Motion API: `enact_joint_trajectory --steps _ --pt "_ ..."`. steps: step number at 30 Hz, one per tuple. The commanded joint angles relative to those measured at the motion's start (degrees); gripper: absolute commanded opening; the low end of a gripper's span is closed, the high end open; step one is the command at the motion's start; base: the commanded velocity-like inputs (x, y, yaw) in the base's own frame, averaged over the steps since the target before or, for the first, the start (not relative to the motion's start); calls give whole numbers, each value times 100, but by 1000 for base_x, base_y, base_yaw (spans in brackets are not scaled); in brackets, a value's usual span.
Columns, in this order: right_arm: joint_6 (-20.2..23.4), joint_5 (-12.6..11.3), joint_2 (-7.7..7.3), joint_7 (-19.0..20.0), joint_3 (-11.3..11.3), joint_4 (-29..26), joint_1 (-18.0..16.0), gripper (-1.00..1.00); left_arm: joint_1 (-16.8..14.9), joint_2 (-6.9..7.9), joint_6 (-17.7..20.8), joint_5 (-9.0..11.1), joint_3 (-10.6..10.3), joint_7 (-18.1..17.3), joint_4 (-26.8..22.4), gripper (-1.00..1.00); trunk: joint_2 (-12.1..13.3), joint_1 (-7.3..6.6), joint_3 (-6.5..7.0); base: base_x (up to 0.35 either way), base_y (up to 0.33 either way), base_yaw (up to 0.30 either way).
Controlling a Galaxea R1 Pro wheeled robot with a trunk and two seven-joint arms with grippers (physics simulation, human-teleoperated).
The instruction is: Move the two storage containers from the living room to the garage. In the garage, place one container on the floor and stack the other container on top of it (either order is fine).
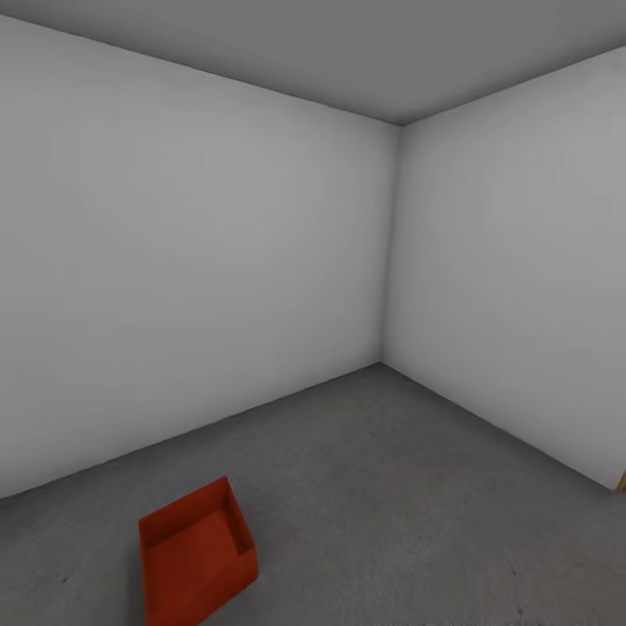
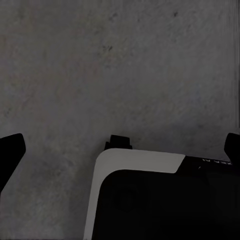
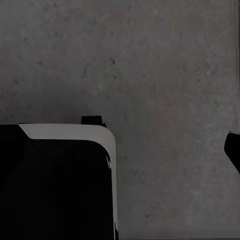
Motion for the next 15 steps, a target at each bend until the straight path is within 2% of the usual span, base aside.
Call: enact_joint_trajectory --steps 1,15 --pt "-33 -55 2 -2 49 18 -9 100 -4 3 -19 60 -50 -23 6 100 -5 0 -5 0 0 -268" --pt "-4 -56 2 217 49 19 -9 100 -4 2 -19 60 -45 -25 6 100 -5 0 39 0 0 -269"
